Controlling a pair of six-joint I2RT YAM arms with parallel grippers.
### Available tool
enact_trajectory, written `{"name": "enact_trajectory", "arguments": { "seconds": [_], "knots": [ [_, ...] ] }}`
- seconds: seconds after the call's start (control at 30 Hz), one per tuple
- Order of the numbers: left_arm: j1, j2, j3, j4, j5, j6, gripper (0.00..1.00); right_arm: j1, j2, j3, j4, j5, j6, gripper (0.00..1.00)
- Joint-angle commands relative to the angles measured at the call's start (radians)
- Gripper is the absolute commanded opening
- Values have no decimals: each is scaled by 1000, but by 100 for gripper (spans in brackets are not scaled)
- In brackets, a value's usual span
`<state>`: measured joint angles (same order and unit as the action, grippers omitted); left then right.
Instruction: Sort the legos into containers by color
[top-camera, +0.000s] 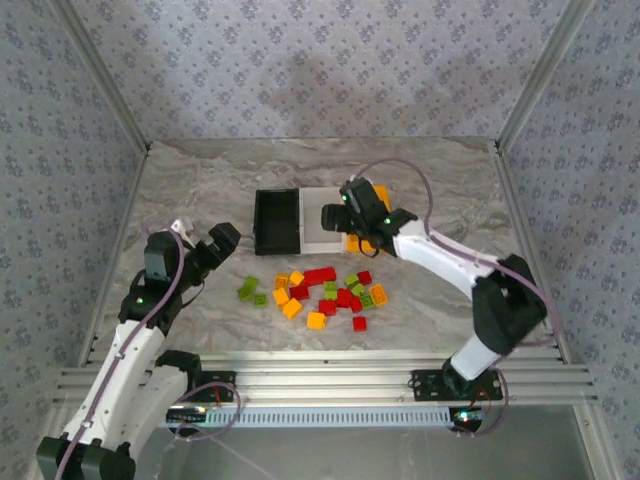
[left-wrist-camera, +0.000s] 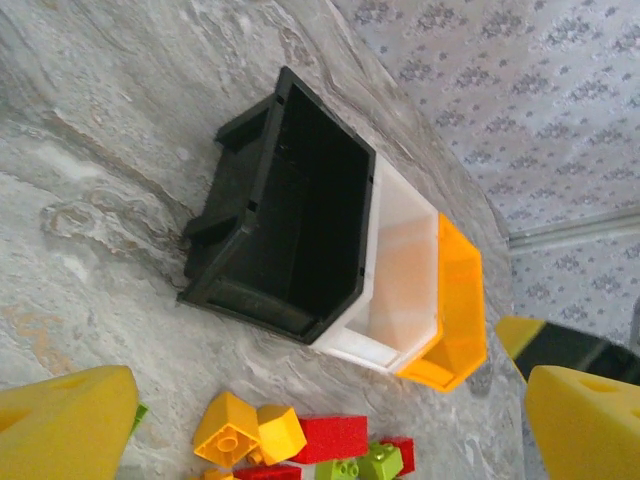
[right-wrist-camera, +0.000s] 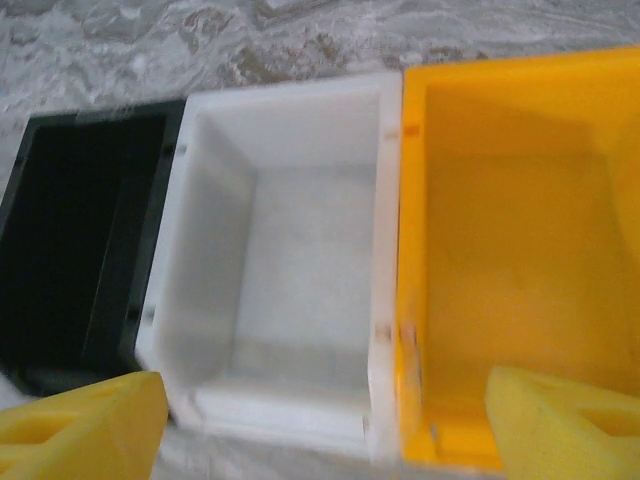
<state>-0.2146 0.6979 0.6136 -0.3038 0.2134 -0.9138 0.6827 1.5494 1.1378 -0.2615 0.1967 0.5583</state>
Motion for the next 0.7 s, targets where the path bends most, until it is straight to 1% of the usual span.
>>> {"name": "enact_trajectory", "arguments": {
  "seconds": [0.0,0.2,0.27,0.37,0.43,0.53,0.6,0.67],
  "knots": [
    [-22,15,51,-50,14,17,100,45,-123,-109,-72,79,14,84],
    [-51,11,21,-78,41,63,99,99,-357,-338,-214,90,63,82],
    [-55,8,-2,-75,54,67,100,106,-415,-399,-257,83,113,79],
    [-55,2,-39,-61,74,64,99,123,-473,-485,-267,8,148,74],
    [-55,-5,-56,-61,81,64,100,173,-481,-521,-265,-35,184,74],
    [-55,-18,-70,-69,75,72,99,279,-465,-561,-245,-52,264,77],
    [-55,-23,-76,-72,68,74,99,342,-436,-573,-235,-32,318,78],
    [-55,-25,-82,-71,59,74,99,380,-395,-576,-211,-12,345,78]
  ]
}}
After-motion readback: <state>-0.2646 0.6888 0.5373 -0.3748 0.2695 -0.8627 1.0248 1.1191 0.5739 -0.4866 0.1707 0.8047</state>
